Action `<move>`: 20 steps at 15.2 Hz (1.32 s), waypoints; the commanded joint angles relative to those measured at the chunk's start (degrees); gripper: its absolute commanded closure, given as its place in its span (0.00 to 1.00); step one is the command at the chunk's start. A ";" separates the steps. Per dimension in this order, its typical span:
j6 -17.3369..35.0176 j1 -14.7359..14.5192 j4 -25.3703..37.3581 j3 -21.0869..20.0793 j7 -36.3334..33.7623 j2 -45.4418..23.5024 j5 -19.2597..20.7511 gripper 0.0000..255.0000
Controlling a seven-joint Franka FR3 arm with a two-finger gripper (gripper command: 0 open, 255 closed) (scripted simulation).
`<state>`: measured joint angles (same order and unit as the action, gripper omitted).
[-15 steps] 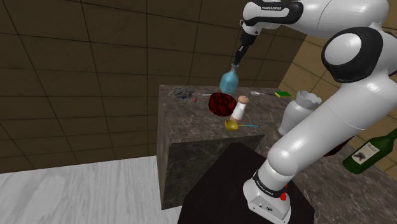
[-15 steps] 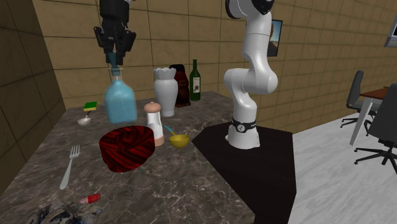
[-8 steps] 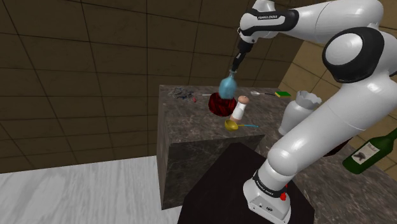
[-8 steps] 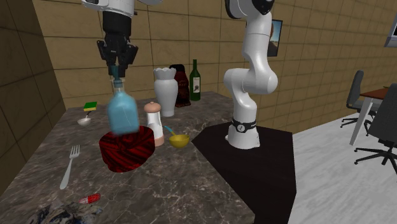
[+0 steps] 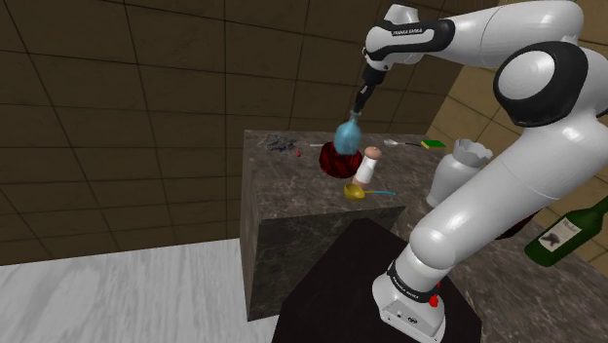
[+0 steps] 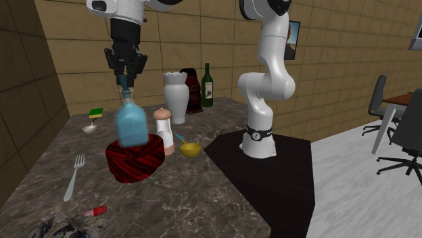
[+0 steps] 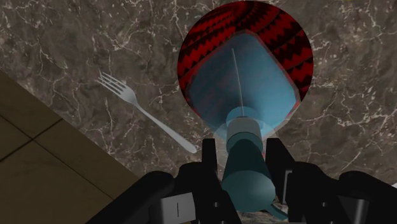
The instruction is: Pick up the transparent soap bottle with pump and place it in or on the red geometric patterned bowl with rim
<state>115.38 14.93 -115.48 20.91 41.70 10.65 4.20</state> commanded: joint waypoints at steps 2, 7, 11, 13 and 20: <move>0.02 0.00 0.01 0.00 0.00 0.01 0.00 1.00; 0.01 0.00 0.02 0.00 0.00 0.01 0.00 0.00; -5.62 -0.10 4.35 -0.45 -0.29 1.37 0.35 0.00; -7.12 -0.12 5.61 -0.56 -0.33 1.61 0.40 0.00; -7.11 -0.12 5.61 -0.56 -0.33 1.61 0.40 0.00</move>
